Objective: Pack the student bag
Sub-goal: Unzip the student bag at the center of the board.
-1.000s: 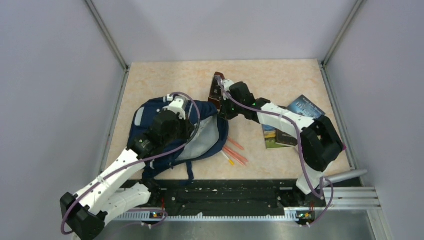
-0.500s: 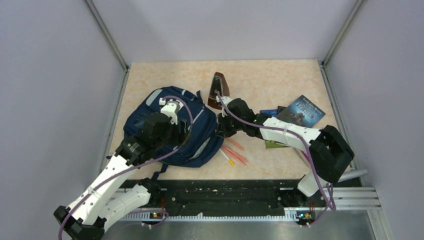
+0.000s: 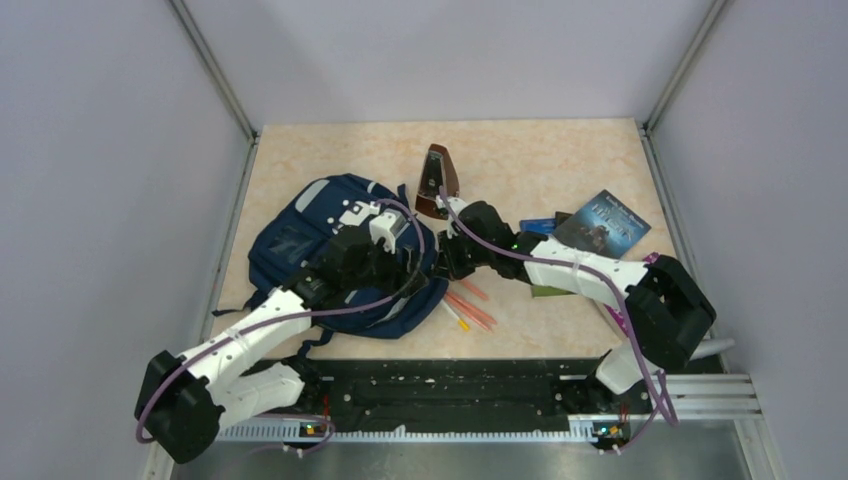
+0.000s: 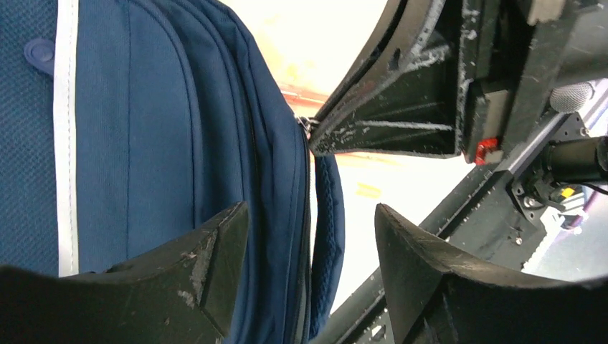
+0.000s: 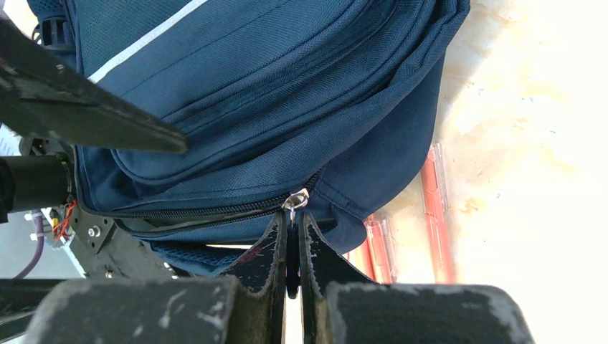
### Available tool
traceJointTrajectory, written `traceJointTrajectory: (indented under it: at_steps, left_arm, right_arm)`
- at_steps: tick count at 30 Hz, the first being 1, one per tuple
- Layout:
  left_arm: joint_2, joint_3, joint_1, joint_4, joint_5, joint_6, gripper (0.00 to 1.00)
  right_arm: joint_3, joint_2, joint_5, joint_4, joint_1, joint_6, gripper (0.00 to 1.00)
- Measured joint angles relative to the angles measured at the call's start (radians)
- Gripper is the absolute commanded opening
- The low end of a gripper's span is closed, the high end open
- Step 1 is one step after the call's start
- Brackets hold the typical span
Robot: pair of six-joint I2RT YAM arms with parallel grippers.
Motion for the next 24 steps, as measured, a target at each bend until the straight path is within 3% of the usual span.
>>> traceJointTrajectory:
  at_steps: [6,8,12,13,19,24]
  left_arm:
    - [0.074,-0.012,-0.028,0.098,-0.047,0.01,0.64]
    - [0.108,-0.016,-0.04,0.118,-0.061,0.013,0.57]
    - [0.159,-0.019,-0.069,0.136,-0.119,0.032,0.07]
    - [0.169,-0.019,-0.072,0.14,-0.127,0.031,0.0]
    - [0.221,0.009,-0.105,0.122,-0.146,0.055,0.0]
    - [0.171,0.004,-0.119,0.098,-0.18,0.047,0.0]
  right_arm:
    - [-0.006,-0.014,0.0,0.007,0.0,0.002,0.0]
    - [-0.006,-0.014,0.0,0.007,0.0,0.002,0.0]
    - [-0.011,-0.014,0.0,0.006,0.0,0.002,0.0]
    - [-0.013,-0.015,0.0,0.005,0.0,0.002,0.0]
    - [-0.014,-0.015,0.018,-0.032,-0.007,-0.002,0.0]
    - [-0.014,-0.015,-0.036,-0.033,-0.062,-0.009,0.0]
